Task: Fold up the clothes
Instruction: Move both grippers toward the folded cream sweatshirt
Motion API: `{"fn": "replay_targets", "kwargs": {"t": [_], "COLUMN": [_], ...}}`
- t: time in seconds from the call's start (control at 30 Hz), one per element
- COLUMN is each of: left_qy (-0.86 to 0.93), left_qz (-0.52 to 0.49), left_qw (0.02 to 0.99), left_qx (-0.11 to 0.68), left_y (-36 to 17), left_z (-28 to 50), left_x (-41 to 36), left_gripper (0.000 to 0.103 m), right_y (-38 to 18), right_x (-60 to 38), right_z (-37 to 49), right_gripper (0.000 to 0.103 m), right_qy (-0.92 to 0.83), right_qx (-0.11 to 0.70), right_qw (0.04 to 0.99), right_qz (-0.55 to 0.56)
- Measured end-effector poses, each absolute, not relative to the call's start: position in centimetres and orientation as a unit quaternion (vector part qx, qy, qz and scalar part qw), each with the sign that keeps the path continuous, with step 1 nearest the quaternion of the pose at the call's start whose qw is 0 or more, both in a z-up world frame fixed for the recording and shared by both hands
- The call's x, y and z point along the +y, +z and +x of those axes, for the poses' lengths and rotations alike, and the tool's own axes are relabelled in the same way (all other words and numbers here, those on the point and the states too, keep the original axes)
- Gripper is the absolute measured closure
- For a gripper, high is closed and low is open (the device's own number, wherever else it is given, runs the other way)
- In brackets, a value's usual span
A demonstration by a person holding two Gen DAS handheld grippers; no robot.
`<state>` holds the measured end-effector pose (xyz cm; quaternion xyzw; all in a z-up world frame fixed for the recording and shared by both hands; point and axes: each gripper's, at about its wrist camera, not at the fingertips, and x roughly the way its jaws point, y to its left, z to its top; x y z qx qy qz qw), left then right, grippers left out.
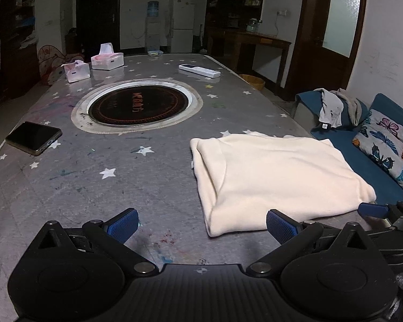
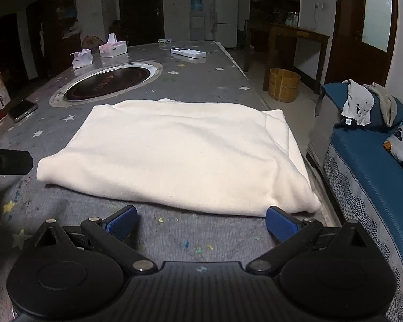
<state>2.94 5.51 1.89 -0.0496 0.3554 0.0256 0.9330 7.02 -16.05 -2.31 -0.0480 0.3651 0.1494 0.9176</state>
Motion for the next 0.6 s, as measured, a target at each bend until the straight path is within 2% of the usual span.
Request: {"fn": "replay_targets", "kwargs": {"t": [0.37, 0.43, 0.6], "left_qy": [0.009, 0.005, -0.006], "left_qz": [-0.03, -0.021, -0.004], "left_qw": [0.936, 0.938, 0.941], "left_qx": [0.351, 0.347, 0.337], "left_y": [2.5, 2.7, 3.3], "left_z": [5.5, 6.4, 9.0], "left_x": [4.7, 4.5, 4.6], "left_gripper": [0.001, 0.002, 0.012], "right_y": [0.0, 0.7, 2.1], "right_x": [-17.0, -17.2, -18.0], "right_z": [7.5, 8.1, 11.2], "right_gripper": [0.001, 0.004, 0.015], "right_qy": [0.17, 0.177, 0.203], "right_qx": [0.331, 0.324, 0.317], "right_qw": [0.927, 0.928, 0.925], "right_qz": [-0.051, -0.054, -0.059]}}
